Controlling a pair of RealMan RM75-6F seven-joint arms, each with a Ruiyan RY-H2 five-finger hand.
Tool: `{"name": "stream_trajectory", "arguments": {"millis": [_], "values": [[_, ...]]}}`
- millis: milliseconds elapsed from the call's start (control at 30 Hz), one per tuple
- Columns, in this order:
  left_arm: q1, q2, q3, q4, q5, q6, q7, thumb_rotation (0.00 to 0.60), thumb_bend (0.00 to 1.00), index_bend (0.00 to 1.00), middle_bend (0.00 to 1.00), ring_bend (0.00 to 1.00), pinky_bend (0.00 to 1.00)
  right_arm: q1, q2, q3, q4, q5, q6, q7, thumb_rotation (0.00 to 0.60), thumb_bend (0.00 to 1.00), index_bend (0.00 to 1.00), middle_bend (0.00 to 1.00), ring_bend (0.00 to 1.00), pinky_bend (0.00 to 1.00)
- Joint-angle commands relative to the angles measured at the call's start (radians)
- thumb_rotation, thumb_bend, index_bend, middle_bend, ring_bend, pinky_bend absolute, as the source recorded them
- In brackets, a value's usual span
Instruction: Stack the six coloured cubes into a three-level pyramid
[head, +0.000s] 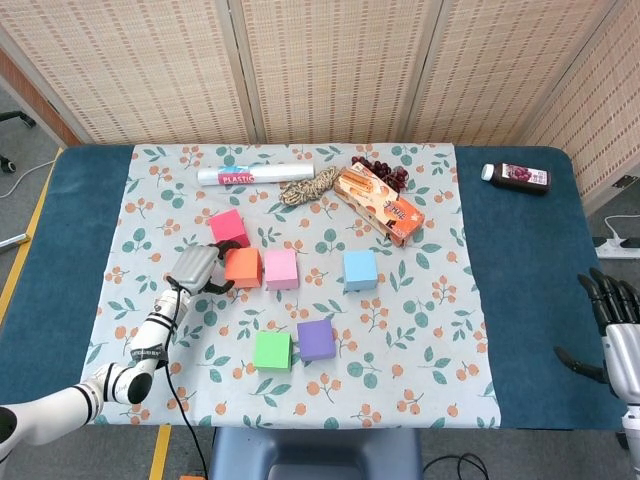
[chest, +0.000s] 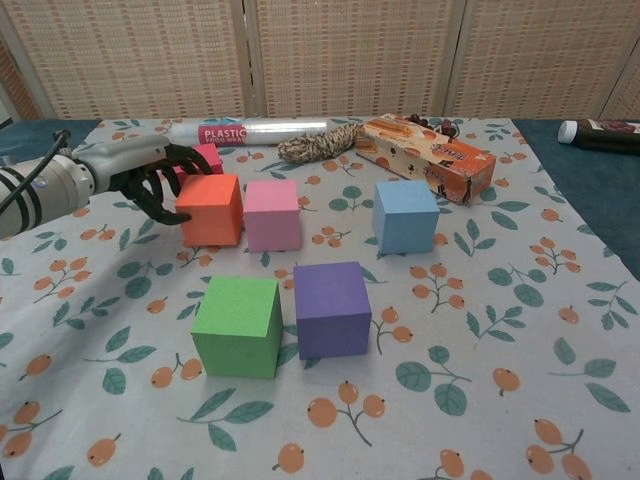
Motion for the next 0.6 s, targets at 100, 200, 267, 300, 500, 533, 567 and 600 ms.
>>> {"name": "stream_trajectory", "arguments": {"millis": [100, 200, 267, 300, 500, 533, 567, 600], "values": [[-0.005, -0.006, 0.001, 0.006, 0.000, -0.003, 0.002, 0.600, 0.32, 0.24, 0.33, 0.35, 0.40, -0.004, -0.003, -0.001, 0.004, 0.003, 0.002, 0.004, 0.600, 0.00, 0.00, 0.00, 0.00, 0.00], [-0.007, -0.011, 0.000, 0.008, 0.000, 0.000, 0.004, 0.600, 0.32, 0.24, 0.33, 0.35, 0.40, -0.006, -0.003, -0.001, 0.007, 0.003, 0.004, 0.006, 0.600, 0.00, 0.00, 0.00, 0.00, 0.00], [-0.010, -0.013, 0.000, 0.007, 0.000, -0.002, 0.006, 0.600, 0.32, 0.24, 0.33, 0.35, 0.40, -0.007, -0.004, -0.001, 0.009, 0.004, 0.004, 0.008, 0.600, 0.00, 0.00, 0.00, 0.00, 0.00], [-0.010, -0.013, 0.000, 0.006, 0.000, -0.002, 0.006, 0.600, 0.32, 0.24, 0.33, 0.35, 0.40, -0.008, -0.004, -0.001, 0.010, 0.004, 0.004, 0.009, 0.600, 0.00, 0.00, 0.00, 0.00, 0.00], [-0.018, -0.020, 0.001, 0.004, -0.003, -0.005, 0.016, 0.600, 0.32, 0.24, 0.33, 0.35, 0.40, -0.011, -0.004, 0.000, 0.014, 0.007, 0.005, 0.014, 0.600, 0.00, 0.00, 0.00, 0.00, 0.00], [-0.018, -0.021, 0.000, 0.004, -0.004, -0.005, 0.018, 0.600, 0.32, 0.24, 0.33, 0.35, 0.40, -0.011, -0.004, 0.000, 0.015, 0.007, 0.005, 0.014, 0.600, 0.00, 0.00, 0.00, 0.00, 0.00], [-0.019, -0.022, 0.001, 0.005, -0.004, -0.004, 0.020, 0.600, 0.32, 0.24, 0.33, 0.35, 0.40, -0.012, -0.004, 0.000, 0.015, 0.008, 0.005, 0.014, 0.600, 0.00, 0.00, 0.00, 0.00, 0.00], [-0.020, -0.024, 0.000, 0.006, -0.005, -0.003, 0.022, 0.600, 0.32, 0.24, 0.33, 0.35, 0.40, -0.012, -0.004, 0.000, 0.016, 0.008, 0.005, 0.014, 0.600, 0.00, 0.00, 0.00, 0.00, 0.00]]}}
